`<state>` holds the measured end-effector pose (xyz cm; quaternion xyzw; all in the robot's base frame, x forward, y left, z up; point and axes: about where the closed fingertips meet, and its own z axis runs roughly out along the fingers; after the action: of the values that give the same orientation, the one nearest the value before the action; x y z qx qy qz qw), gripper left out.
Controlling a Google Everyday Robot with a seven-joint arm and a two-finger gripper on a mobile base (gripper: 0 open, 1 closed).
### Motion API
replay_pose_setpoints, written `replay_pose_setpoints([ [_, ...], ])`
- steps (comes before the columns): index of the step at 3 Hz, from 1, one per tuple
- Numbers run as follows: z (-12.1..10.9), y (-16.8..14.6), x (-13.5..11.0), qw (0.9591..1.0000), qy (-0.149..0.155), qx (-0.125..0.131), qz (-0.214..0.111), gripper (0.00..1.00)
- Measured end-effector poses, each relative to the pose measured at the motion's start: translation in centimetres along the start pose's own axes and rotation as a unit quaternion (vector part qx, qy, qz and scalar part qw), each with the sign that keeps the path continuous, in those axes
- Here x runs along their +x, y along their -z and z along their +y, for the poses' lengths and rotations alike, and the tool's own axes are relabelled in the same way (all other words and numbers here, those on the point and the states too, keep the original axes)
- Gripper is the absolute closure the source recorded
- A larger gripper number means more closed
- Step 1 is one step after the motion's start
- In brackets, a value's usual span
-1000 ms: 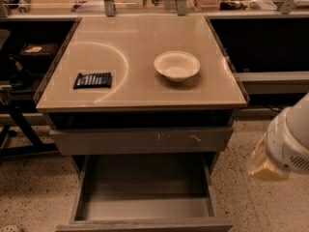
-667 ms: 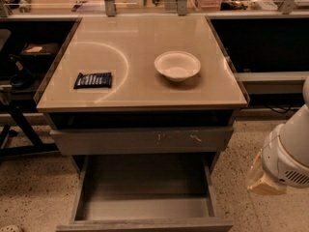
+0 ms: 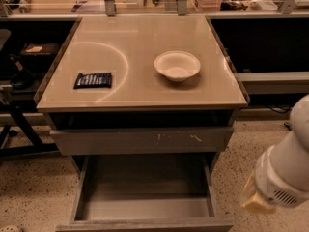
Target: Close middle drawer
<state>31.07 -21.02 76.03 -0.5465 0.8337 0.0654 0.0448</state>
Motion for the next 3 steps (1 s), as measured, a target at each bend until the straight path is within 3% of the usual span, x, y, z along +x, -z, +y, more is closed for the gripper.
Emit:
replay_pose_setpoints([
  [2,3.5,-16.2,2.0,0.9940,-0.061,-0.090,0.006,1.00],
  [3,3.6,-17.6,2.0,0.9928,-0.067,-0.099,0.002,1.00],
])
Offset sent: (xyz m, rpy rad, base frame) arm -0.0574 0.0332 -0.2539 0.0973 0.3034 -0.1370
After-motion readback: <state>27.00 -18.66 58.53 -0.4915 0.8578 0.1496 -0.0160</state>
